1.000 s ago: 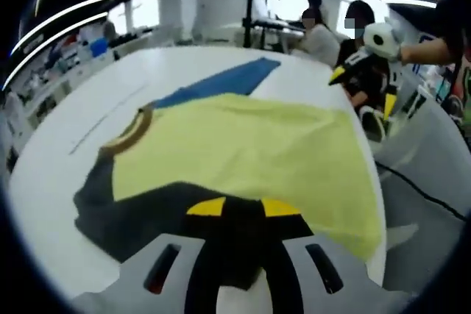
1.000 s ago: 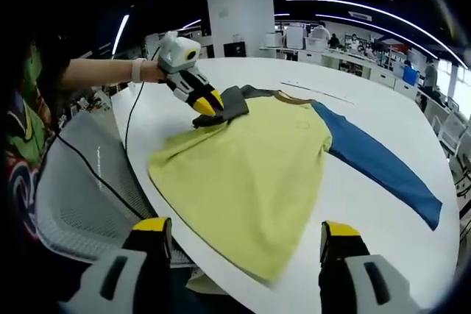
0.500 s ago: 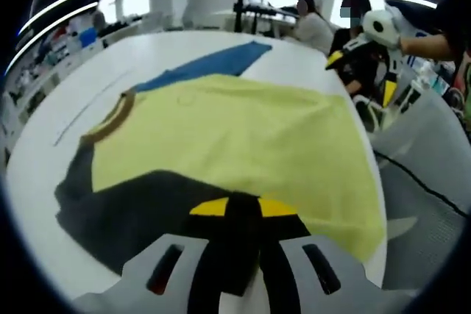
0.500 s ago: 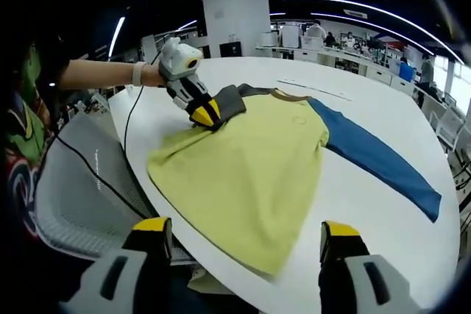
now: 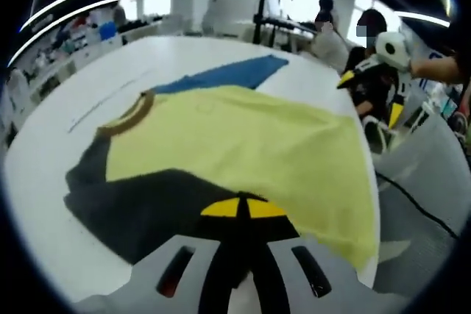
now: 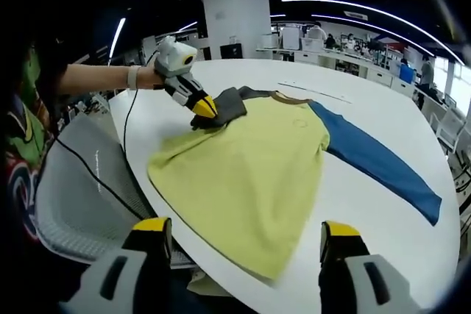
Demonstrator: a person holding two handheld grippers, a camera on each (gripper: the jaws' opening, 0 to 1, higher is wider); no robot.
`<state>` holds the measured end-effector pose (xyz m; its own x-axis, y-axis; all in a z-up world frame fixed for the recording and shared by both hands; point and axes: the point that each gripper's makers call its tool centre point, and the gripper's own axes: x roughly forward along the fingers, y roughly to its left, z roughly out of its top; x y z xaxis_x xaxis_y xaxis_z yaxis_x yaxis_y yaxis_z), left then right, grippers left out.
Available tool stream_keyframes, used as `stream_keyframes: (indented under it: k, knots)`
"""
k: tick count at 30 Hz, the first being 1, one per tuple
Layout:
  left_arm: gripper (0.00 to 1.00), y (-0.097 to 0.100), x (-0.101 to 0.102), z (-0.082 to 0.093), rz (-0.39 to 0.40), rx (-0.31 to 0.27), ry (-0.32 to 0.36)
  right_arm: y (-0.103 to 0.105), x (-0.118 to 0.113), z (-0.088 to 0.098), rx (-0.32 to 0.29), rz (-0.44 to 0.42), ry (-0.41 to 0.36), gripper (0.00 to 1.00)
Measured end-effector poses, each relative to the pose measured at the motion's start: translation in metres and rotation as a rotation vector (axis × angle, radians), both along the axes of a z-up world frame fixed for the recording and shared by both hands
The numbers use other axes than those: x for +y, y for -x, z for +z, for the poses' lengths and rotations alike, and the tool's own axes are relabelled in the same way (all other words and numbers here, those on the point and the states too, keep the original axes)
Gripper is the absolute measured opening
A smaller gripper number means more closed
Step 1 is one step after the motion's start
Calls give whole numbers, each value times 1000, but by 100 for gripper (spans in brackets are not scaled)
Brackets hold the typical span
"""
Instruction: Fold the garment on the visible template until the final outline fits inside the template.
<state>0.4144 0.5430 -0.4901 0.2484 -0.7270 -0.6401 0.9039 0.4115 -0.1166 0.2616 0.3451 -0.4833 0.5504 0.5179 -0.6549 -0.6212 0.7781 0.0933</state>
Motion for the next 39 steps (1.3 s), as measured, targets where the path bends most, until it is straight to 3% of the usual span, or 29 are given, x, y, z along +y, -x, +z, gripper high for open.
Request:
stream_keyframes:
  k: [1,5,7,10,15,17,19,25,28,30,33,39]
  knots:
    - [0,-4,4,6,35,-3,14,-1,1,0,-1,2,0,83]
    - [0,-27,38,50,251,-1,172,-6,3,4,-18,13,0,84]
    - [0,-36,55,69,323,-5,247,-11,2,7,-27,9,-4,85]
    - [0,-51,97,95,451,-37,313,-17,1,11,-45,0,-13,89]
    - [0,-63,154,111,612,-85,327,-23,1,13,-54,-1,-8,92]
    - [0,-65,167,115,653,-100,325,-25,1,13,-56,5,-5,92]
    - [0,-65,185,113,709,-96,308,-26,3,14,-55,9,-7,92]
    - [0,-64,228,116,792,-154,283,-27,5,14,-51,20,-4,91]
    - [0,-67,263,112,828,-205,212,-26,5,13,-45,22,-3,91]
    - [0,-69,281,110,841,-217,206,-25,4,12,-41,23,3,91]
    - [0,-72,305,103,809,-282,157,-24,3,11,-34,17,1,90]
    - [0,-69,334,71,794,-286,134,-23,3,9,-21,21,14,90]
